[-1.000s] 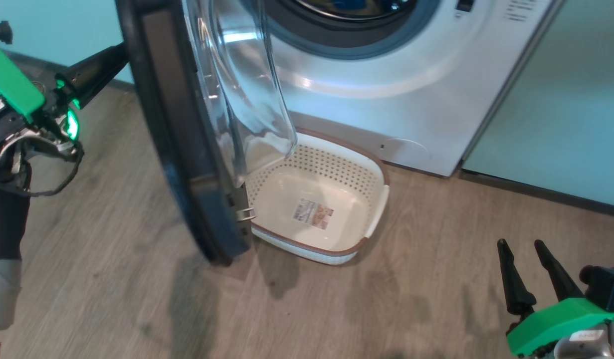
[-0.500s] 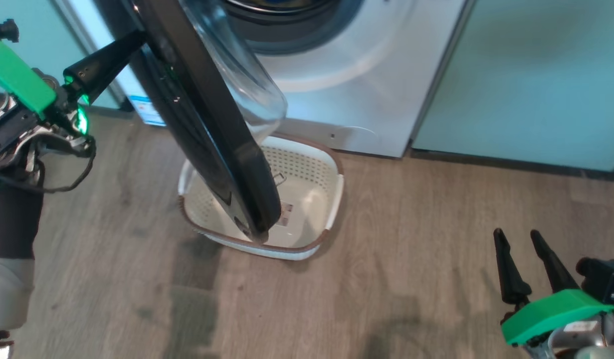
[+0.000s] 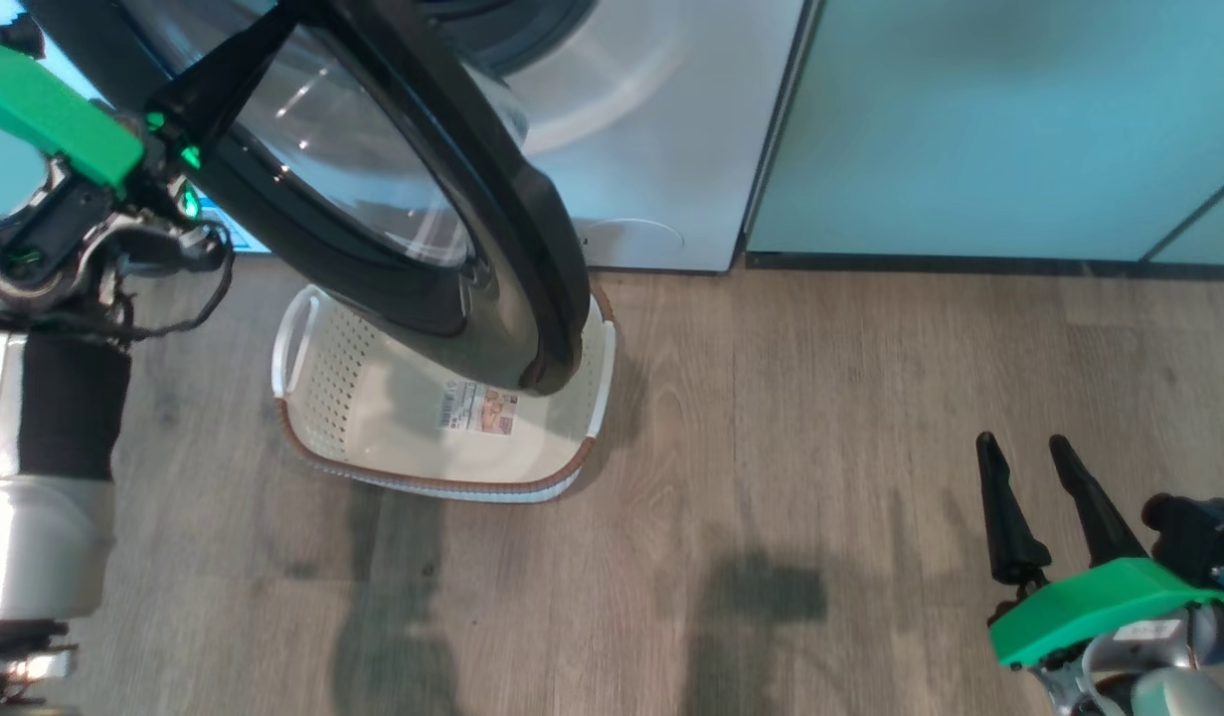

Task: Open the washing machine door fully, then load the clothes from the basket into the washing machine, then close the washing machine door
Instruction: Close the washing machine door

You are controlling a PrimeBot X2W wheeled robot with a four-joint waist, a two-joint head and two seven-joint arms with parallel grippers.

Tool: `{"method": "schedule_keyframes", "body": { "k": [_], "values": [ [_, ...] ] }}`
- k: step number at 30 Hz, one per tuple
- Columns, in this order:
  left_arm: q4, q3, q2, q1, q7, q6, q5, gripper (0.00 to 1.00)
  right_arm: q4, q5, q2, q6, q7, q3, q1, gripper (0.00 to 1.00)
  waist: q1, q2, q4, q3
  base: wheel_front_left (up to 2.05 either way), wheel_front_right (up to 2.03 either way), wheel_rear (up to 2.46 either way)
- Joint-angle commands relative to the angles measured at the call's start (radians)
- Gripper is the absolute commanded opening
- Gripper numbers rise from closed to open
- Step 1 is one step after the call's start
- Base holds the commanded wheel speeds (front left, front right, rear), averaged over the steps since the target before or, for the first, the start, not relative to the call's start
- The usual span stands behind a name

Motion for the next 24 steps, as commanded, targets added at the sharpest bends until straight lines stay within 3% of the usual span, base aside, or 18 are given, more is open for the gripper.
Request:
{"method": "schedule_keyframes", "body": {
  "k": [1, 13, 24],
  "values": [
    [-0.024, 0.035, 0.035, -0.057, -0.014, -0.009, 0.008, 0.00, -0.025, 0.009, 0.000, -0.003, -0.013, 0.024, -0.037, 1.00, 0.0000, 0.0000, -0.009, 0.008, 0.00, 0.00, 0.00],
    [-0.005, 0.038, 0.008, -0.073, -0.049, -0.019, 0.004, 0.00, 0.009, 0.018, 0.002, -0.003, -0.038, 0.033, -0.073, 1.00, 0.0000, 0.0000, -0.025, 0.027, 0.00, 0.00, 0.00],
    [-0.113, 0.083, -0.006, 0.059, -0.079, -0.020, -0.036, 0.00, 0.027, 0.011, -0.005, -0.003, -0.050, -0.008, -0.080, 1.00, 0.0000, 0.0000, 0.019, -0.004, 0.00, 0.00, 0.00]
  ]
}}
